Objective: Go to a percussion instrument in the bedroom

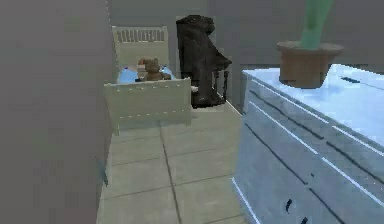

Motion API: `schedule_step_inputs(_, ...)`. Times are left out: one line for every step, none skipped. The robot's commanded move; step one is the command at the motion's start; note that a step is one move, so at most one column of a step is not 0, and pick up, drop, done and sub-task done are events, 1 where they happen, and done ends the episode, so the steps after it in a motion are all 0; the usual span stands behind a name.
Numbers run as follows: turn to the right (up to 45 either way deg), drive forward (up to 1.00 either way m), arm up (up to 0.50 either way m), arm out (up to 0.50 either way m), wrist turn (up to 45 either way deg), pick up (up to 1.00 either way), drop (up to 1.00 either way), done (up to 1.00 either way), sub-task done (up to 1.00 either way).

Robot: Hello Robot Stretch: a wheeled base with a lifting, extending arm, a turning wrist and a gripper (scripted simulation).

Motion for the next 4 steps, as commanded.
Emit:
schedule_step_inputs(0.0, 1.00, 0.00, 0.00, 0.0, 0.00, 0.00, 0.00, 0.00)
schedule_step_inputs(0.0, 0.35, 0.00, 0.00, 0.0, 0.00, 0.00, 0.00, 0.00)
schedule_step_inputs(18.0, 0.00, 0.00, 0.00, 0.0, 0.00, 0.00, 0.00, 0.00)
schedule_step_inputs(0.0, 1.00, 0.00, 0.00, 0.0, 0.00, 0.00, 0.00, 0.00)
